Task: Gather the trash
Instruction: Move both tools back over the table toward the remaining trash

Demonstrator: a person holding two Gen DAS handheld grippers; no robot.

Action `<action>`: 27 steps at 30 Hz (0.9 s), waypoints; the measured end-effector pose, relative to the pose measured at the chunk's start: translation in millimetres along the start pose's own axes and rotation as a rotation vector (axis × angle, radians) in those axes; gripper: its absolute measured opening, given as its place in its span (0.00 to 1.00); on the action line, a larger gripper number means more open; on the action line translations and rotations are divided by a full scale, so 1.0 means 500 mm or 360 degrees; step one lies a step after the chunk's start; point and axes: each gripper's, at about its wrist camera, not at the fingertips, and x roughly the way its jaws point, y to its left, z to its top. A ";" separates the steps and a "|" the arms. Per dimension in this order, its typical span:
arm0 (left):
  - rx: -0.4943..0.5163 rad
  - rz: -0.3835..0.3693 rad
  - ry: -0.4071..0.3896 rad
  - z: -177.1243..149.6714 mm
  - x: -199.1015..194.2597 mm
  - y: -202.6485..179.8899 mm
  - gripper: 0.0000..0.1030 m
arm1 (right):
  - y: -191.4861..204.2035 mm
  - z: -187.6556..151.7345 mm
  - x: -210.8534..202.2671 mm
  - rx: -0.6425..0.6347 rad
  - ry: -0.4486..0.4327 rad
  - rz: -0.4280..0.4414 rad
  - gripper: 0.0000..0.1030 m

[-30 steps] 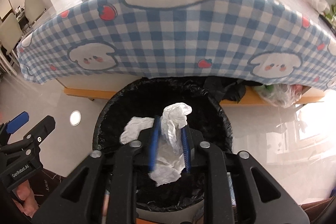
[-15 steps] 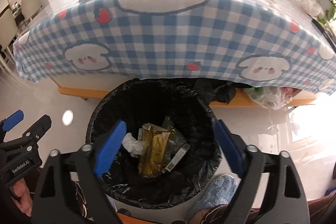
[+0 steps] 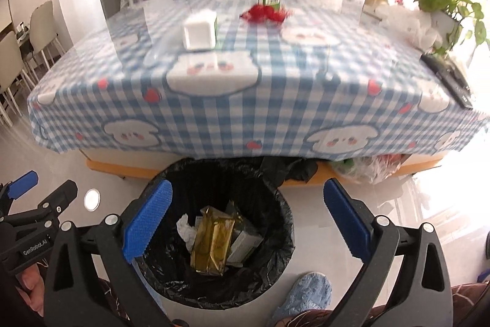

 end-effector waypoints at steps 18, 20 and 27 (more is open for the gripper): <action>-0.0006 -0.0085 -0.0006 0.118 -0.047 -0.028 0.94 | -0.048 0.109 -0.066 0.0033 -0.0131 -0.0040 0.92; 0.0004 -0.0082 -0.0009 0.133 -0.045 -0.036 0.94 | -0.061 0.124 -0.065 0.0062 -0.0127 -0.0026 0.92; 0.0020 -0.0097 -0.0014 0.192 -0.035 -0.058 0.94 | -0.098 0.186 -0.055 0.0098 -0.0144 -0.0043 0.92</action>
